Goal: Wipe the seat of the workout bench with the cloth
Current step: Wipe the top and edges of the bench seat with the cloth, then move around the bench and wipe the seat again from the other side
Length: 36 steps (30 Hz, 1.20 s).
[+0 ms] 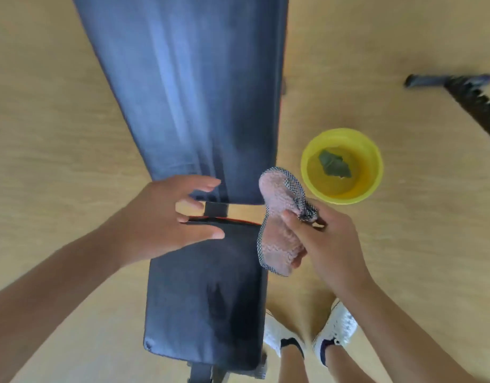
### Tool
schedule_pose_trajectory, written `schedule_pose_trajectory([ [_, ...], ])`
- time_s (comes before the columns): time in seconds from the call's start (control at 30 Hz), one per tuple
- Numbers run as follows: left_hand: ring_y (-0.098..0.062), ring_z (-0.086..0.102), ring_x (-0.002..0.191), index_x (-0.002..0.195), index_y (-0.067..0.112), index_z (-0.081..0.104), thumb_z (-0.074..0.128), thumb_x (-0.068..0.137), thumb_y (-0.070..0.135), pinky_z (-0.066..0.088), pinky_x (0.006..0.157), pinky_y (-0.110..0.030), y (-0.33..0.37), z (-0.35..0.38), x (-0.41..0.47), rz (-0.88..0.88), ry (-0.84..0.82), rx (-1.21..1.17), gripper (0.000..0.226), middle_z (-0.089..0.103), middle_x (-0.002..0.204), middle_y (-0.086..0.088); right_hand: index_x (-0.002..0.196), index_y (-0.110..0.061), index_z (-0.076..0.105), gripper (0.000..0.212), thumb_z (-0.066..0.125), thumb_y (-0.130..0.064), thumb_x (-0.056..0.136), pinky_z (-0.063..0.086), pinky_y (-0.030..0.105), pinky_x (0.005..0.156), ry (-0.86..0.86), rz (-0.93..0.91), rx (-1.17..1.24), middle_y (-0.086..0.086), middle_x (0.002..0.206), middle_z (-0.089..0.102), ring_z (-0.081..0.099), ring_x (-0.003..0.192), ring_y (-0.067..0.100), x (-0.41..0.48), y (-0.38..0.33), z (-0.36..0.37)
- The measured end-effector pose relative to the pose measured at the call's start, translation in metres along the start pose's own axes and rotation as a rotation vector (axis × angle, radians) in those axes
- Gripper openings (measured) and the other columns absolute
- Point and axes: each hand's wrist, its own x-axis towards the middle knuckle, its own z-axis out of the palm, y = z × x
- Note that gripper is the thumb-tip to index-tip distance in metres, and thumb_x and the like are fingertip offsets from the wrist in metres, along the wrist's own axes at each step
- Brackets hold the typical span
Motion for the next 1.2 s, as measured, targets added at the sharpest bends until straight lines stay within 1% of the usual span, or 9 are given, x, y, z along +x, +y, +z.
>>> schedule_pose_trajectory([
  [0.17, 0.005, 0.068, 0.105, 0.127, 0.05, 0.061, 0.092, 0.059, 0.048, 0.062, 0.088, -0.031, 0.122, 0.064, 0.063, 0.13, -0.187, 0.035, 0.075, 0.062, 0.128, 0.028, 0.088, -0.018, 0.071, 0.008, 0.074, -0.024, 0.093, 0.051, 0.026, 0.054, 0.015, 0.122, 0.096, -0.004, 0.064, 0.071, 0.061, 0.051, 0.002, 0.003, 0.008, -0.116],
  [0.27, 0.002, 0.068, 0.105, 0.129, 0.045, 0.062, 0.093, 0.065, 0.035, 0.061, 0.088, -0.029, 0.199, 0.113, 0.097, 0.203, -0.271, 0.059, 0.071, 0.062, 0.129, 0.023, 0.098, -0.021, 0.069, 0.003, 0.067, -0.023, 0.097, 0.05, 0.028, 0.061, 0.067, 0.174, 0.11, 0.004, 0.078, 0.072, 0.065, 0.065, 0.005, -0.001, 0.026, -0.187],
  [0.47, 0.002, 0.07, 0.103, 0.132, 0.045, 0.059, 0.089, 0.065, 0.048, 0.06, 0.088, -0.033, 0.318, 0.23, 0.144, 0.332, -0.461, 0.196, 0.074, 0.063, 0.129, 0.024, 0.114, -0.031, 0.062, 0.024, 0.07, -0.031, 0.092, 0.053, 0.036, 0.073, 0.4, 0.284, 0.181, 0.0, 0.083, 0.07, 0.066, 0.078, 0.018, -0.035, 0.086, -0.311],
  [0.6, 0.003, 0.069, 0.1, 0.134, 0.043, 0.059, 0.088, 0.068, 0.047, 0.052, 0.076, -0.019, 0.372, 0.31, 0.157, 0.39, -0.503, 0.283, 0.072, 0.066, 0.125, 0.022, 0.101, -0.048, 0.057, 0.029, 0.074, -0.027, 0.09, 0.049, 0.016, 0.061, 0.614, 0.391, 0.186, -0.007, 0.085, 0.07, 0.062, 0.07, 0.007, -0.066, 0.12, -0.362],
  [0.8, 0.004, 0.065, 0.091, 0.135, 0.037, 0.06, 0.084, 0.074, 0.044, 0.046, 0.069, -0.012, 0.422, 0.401, 0.147, 0.44, -0.602, 0.473, 0.066, 0.066, 0.101, 0.021, 0.099, -0.024, 0.077, 0.012, 0.067, -0.024, 0.093, 0.039, 0.008, 0.058, 0.941, 0.566, 0.072, 0.006, 0.09, 0.061, 0.056, 0.071, 0.01, -0.103, 0.209, -0.43],
  [0.87, 0.002, 0.067, 0.092, 0.136, 0.032, 0.061, 0.083, 0.075, 0.044, 0.049, 0.074, -0.02, 0.418, 0.413, 0.151, 0.443, -0.601, 0.524, 0.065, 0.068, 0.116, 0.014, 0.104, -0.011, 0.074, 0.026, 0.06, -0.031, 0.096, 0.037, 0.013, 0.061, 0.996, 0.679, 0.021, 0.009, 0.096, 0.057, 0.054, 0.077, 0.017, -0.094, 0.25, -0.457],
  [1.0, -0.02, 0.071, 0.104, 0.135, 0.024, 0.063, 0.08, 0.079, 0.041, 0.054, 0.094, -0.035, 0.406, 0.442, 0.175, 0.428, -0.587, 0.616, 0.061, 0.066, 0.133, 0.008, 0.095, 0.002, 0.074, 0.02, 0.058, -0.01, 0.098, 0.034, 0.02, 0.073, 1.122, 0.754, -0.187, 0.011, 0.099, 0.054, 0.056, 0.097, 0.021, -0.067, 0.297, -0.446],
  [1.07, -0.025, 0.07, 0.11, 0.138, 0.02, 0.061, 0.078, 0.082, 0.039, 0.053, 0.1, -0.038, 0.403, 0.459, 0.186, 0.407, -0.591, 0.658, 0.061, 0.065, 0.137, 0.003, 0.101, -0.005, 0.076, 0.017, 0.063, 0.001, 0.091, 0.041, 0.024, 0.078, 1.07, 0.682, -0.281, 0.013, 0.106, 0.06, 0.047, 0.091, 0.007, -0.062, 0.302, -0.403],
  [1.2, -0.024, 0.055, 0.135, 0.151, 0.017, 0.049, 0.076, 0.084, 0.038, 0.044, 0.11, -0.037, 0.403, 0.489, 0.191, 0.46, -0.598, 0.75, 0.075, 0.055, 0.151, -0.004, 0.099, -0.014, 0.075, 0.034, 0.073, 0.008, 0.073, 0.055, 0.036, 0.057, 0.562, 0.35, -0.58, -0.002, 0.102, 0.06, 0.046, 0.087, 0.023, -0.093, 0.312, -0.378],
])
